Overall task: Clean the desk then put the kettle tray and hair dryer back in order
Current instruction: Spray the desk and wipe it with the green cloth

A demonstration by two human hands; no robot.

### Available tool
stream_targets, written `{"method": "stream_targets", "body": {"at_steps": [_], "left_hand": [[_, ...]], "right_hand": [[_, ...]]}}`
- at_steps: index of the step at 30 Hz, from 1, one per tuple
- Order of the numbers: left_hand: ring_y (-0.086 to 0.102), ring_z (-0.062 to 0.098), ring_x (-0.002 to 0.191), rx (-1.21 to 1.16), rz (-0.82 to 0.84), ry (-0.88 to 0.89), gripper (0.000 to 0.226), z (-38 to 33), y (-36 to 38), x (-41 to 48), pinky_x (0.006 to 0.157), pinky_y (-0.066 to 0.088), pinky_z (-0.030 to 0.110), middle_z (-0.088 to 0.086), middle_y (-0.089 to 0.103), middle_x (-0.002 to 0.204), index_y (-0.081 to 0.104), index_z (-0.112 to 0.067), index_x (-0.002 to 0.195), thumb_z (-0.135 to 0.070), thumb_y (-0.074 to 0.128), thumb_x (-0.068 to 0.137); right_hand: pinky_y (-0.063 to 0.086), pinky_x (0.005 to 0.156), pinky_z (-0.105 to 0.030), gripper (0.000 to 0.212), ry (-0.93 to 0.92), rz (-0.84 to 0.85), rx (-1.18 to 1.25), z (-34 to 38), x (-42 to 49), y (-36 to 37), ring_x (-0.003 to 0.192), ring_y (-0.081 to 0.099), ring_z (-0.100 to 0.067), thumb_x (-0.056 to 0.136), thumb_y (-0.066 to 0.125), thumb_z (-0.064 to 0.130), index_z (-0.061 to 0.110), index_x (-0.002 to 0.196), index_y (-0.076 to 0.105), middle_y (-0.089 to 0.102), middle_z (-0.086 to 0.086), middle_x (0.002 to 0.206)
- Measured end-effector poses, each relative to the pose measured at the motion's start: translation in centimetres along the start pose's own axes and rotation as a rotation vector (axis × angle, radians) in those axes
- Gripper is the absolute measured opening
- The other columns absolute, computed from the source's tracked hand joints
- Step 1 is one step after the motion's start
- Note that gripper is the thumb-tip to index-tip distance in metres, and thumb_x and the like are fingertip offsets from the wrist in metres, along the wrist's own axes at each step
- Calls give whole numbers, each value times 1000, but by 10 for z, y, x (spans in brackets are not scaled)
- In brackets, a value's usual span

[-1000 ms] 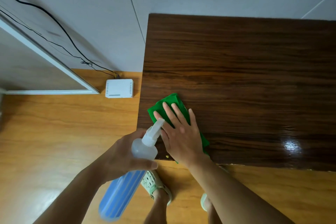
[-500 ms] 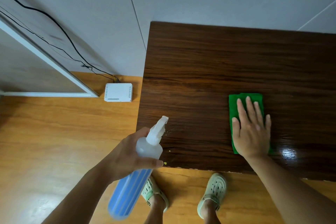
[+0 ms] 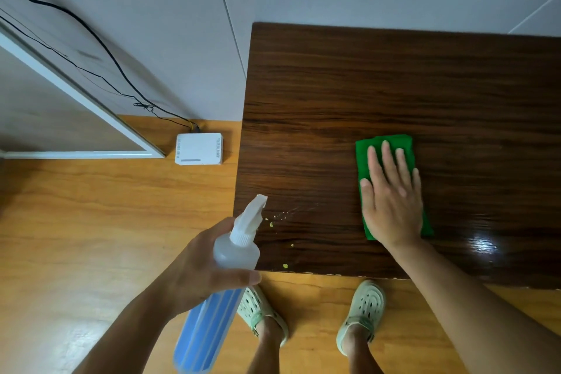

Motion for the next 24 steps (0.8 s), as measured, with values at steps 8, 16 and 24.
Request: {"method": "stream_targets", "body": {"at_steps": [8,16,24], "left_hand": [[64,25,89,-6,4,-27,71,24,-22,-12,72,58,35,-2,65,97,60,-43,117,-51,88,53],[62,17,87,-44,-18,21,60,8,-35,-14,71,56,33,-1,63,100,58,-48,109,-48,84,56],[64,22,91,-74,-33,8,65,15,-48,-15,76,56,44,1,66,109,59,-48,115,-47,87,55]], "right_hand": [[22,124,-50,63,-394,111,-5,108,-3,23,156,14,-23,106,26,41,11,160,19,17,-5,168],[20,125,-51,61,-178,134,86,168,-77,36,157,9,-23,106,21,40,12,160,21,14,-5,169],[15,125,-54,72,-67,167,183,191,-87,36,157,1,-23,97,34,34,11,162,12,2,-6,171]]}}
Point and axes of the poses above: each hand's wrist, its own x-axis towards the middle knuckle, its own y-axis out of the palm, z = x × y, the point moved 7 cm from there along x, towards the middle knuckle
